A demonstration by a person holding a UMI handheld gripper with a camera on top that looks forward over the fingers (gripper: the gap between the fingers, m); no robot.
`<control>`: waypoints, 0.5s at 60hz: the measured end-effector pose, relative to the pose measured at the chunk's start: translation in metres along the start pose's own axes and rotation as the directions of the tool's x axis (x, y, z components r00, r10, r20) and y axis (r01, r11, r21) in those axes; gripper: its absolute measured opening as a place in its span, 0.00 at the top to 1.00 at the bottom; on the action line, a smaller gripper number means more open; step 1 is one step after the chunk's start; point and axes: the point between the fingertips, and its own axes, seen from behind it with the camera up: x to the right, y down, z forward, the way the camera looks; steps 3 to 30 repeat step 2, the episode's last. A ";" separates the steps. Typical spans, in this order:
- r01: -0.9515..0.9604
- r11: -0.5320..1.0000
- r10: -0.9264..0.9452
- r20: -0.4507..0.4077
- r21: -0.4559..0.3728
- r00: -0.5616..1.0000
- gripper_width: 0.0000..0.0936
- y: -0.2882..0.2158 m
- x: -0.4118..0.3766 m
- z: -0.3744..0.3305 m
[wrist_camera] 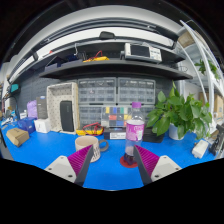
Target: Pour water
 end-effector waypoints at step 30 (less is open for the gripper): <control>0.000 1.000 0.000 -0.001 0.001 1.000 0.13 -0.001 0.000 0.000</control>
